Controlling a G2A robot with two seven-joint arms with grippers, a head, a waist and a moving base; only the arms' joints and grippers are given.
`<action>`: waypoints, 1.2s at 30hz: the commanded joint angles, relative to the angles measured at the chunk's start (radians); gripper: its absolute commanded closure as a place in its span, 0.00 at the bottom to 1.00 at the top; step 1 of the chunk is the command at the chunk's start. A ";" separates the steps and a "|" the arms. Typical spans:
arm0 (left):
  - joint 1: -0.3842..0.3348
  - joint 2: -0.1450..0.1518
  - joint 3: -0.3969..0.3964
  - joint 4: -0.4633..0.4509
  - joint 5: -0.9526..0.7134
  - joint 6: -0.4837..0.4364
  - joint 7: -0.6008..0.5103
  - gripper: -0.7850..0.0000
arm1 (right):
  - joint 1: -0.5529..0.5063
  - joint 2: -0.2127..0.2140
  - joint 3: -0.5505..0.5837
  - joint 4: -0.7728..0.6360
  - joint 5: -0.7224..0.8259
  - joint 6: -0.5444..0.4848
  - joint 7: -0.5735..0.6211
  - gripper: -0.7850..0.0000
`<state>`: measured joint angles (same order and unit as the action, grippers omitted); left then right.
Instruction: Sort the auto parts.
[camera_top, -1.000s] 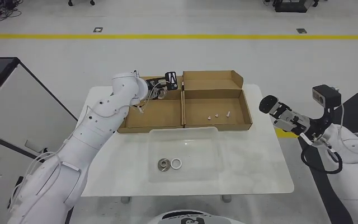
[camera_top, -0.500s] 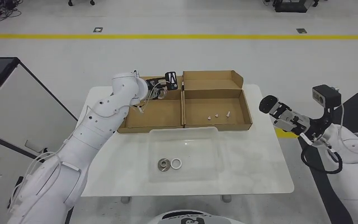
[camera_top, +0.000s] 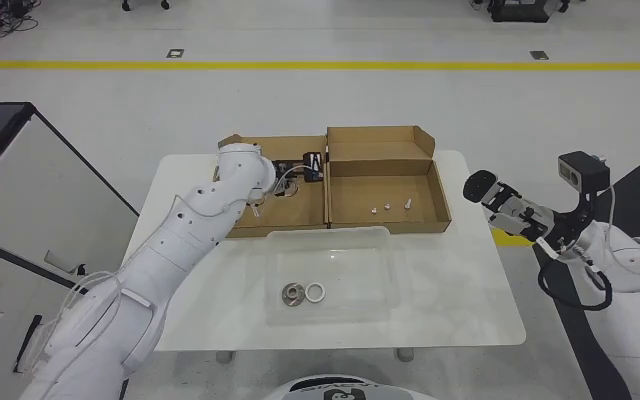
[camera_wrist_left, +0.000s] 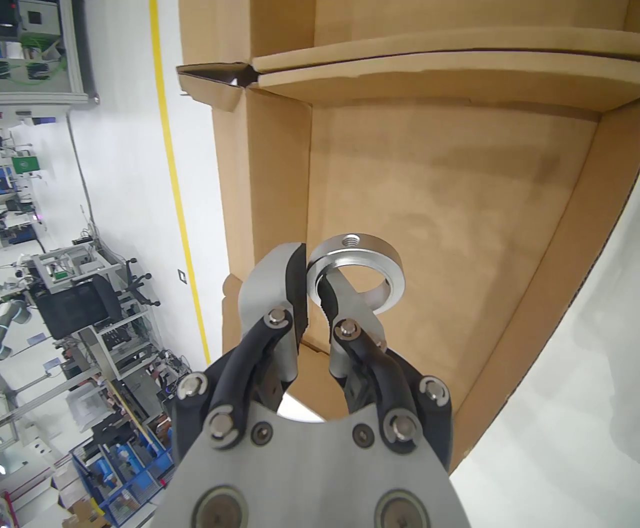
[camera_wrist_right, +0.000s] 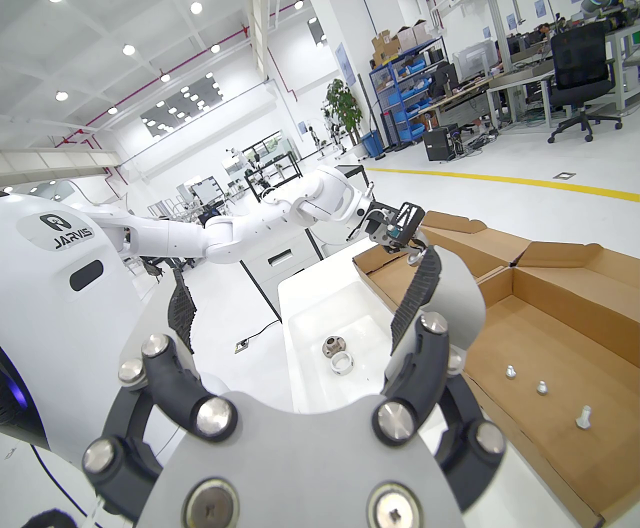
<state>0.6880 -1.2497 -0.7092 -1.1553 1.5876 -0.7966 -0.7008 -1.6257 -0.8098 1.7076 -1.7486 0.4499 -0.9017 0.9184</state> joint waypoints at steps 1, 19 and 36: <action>-0.011 -0.020 0.034 0.048 -0.013 0.018 -0.019 1.00 | 0.000 0.000 0.000 0.000 0.000 0.000 0.000 0.00; -0.116 -0.179 0.210 0.398 -0.060 0.085 0.011 1.00 | 0.000 0.000 0.000 0.000 0.000 0.000 0.000 0.00; -0.168 -0.255 0.239 0.581 -0.073 0.073 0.089 0.19 | 0.000 0.000 0.000 0.000 0.000 0.000 0.000 0.00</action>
<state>0.5238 -1.5033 -0.4693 -0.5812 1.5134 -0.7253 -0.6150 -1.6257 -0.8098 1.7076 -1.7486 0.4499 -0.9017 0.9184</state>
